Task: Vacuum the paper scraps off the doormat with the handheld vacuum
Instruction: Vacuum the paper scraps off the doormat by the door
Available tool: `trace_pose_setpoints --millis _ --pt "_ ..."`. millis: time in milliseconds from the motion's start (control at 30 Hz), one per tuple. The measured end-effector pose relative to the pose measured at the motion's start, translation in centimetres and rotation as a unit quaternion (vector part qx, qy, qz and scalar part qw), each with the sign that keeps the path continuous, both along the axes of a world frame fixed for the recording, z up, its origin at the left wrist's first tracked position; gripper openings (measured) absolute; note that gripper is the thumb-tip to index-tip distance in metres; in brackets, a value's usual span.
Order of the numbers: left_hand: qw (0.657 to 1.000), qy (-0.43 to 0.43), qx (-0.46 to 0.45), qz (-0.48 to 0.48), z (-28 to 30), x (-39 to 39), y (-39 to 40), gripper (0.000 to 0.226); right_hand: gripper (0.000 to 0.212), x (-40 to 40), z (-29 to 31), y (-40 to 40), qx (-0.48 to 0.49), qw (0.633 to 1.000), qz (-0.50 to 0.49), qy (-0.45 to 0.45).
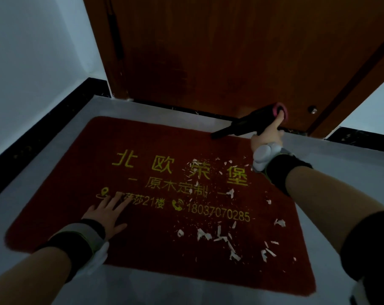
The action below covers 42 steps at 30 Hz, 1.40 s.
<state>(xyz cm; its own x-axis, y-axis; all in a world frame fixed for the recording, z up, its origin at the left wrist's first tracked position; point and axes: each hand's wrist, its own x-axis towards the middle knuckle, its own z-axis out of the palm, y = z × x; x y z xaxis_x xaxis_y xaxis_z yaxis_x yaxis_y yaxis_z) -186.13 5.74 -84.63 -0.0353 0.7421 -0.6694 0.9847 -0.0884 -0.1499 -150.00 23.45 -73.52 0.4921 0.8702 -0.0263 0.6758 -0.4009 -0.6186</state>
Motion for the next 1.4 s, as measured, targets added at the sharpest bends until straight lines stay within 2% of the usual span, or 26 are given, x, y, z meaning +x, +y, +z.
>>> trace_pose_setpoints --millis 100,167,333,467,567,667,800,933,1033,1167,1333,1400 --pt "1.000 0.000 0.008 -0.003 -0.4 -0.2 -0.2 0.076 0.086 -0.9 -0.5 -0.1 0.009 0.999 -0.042 0.033" --pt "1.000 -0.001 0.012 -0.005 -0.6 -0.4 -0.3 0.075 0.093 -0.7 -1.3 -0.8 -0.001 0.996 -0.063 0.058" --pt "1.000 0.001 0.023 -0.015 -0.7 -0.7 -0.5 0.075 0.101 0.2 -2.7 -3.0 -0.030 0.995 0.006 0.094" --pt "1.000 -0.006 0.021 -0.015 -0.7 -0.8 -0.5 0.075 0.100 0.4 -2.4 -3.1 -0.028 0.988 0.143 0.057" --pt "1.000 -0.008 0.021 -0.012 -0.6 -0.8 -0.5 0.075 0.097 0.8 -1.2 -2.5 -0.060 0.963 0.260 0.028" --pt "1.000 -0.007 0.015 -0.010 -0.6 -0.8 -0.4 0.075 0.092 0.5 -0.5 -2.5 -0.085 0.944 0.318 0.012" --pt "1.000 -0.008 0.013 -0.010 -0.5 -0.8 -0.3 0.075 0.093 -0.2 -0.7 -2.0 -0.041 0.956 0.288 -0.030" --pt "1.000 -0.008 0.010 -0.006 -0.5 -0.8 -0.5 0.074 0.094 -1.5 -0.2 -1.1 0.012 0.972 0.198 -0.127" --pt "1.000 -0.013 0.009 -0.002 -0.6 -0.7 -0.4 0.073 0.092 -2.1 0.4 -0.9 0.017 0.967 0.160 -0.197" --pt "1.000 -0.007 0.007 -0.002 -0.6 -0.9 -0.4 0.074 0.094 -2.6 0.6 -1.3 0.017 0.961 0.189 -0.201" --pt "1.000 -0.006 -0.009 0.003 -0.3 -0.7 -0.2 0.074 0.093 -2.1 1.9 -2.2 0.033 0.936 0.284 -0.204" --pt "1.000 -0.006 -0.013 0.005 -0.2 -0.6 -0.2 0.075 0.095 -1.7 2.2 -2.2 0.030 0.929 0.324 -0.177"
